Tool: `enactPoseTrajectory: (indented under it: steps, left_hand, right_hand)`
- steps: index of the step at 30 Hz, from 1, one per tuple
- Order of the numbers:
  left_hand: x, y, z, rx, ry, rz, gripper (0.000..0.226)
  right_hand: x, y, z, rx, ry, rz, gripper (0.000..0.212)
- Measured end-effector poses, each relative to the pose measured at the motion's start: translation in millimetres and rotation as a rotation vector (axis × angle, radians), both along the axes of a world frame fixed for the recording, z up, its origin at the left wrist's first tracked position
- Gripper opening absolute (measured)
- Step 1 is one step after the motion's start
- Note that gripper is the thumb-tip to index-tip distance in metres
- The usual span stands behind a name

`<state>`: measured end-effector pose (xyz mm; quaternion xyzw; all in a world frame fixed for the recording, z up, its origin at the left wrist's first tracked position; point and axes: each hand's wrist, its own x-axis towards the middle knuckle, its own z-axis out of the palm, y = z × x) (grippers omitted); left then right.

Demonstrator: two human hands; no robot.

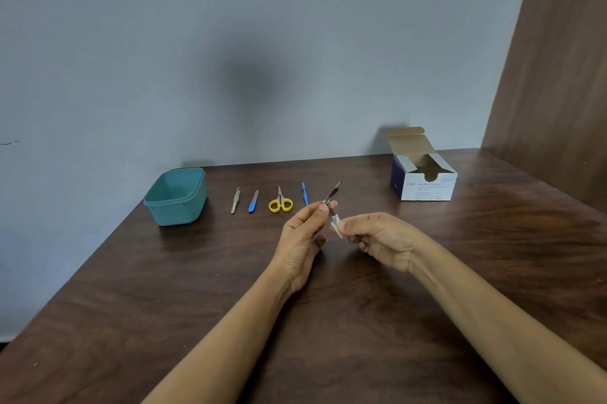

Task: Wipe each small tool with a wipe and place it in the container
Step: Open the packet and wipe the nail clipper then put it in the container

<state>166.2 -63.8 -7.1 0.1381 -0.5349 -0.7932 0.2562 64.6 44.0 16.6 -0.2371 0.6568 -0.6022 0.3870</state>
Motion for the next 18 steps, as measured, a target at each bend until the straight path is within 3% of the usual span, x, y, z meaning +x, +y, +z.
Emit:
enactPoseTrajectory:
  steps: [4,10,18]
  left_hand:
    - [0.6,2.0,1.7,-0.027,-0.017,0.012,0.012]
    - [0.9,6.4,3.4,-0.081,-0.019,0.019,0.013]
    - [2.3,7.1,7.2,0.036,0.015,0.02,0.014]
  right_hand:
    - [0.5,-1.3,-0.7,-0.034,-0.043,-0.033,0.003]
    - [3.7,-3.9,-2.6,-0.073,-0.082,-0.103,0.006]
    - [-3.2,-4.5,-2.8,-0.113,-0.24,-0.275,0.014]
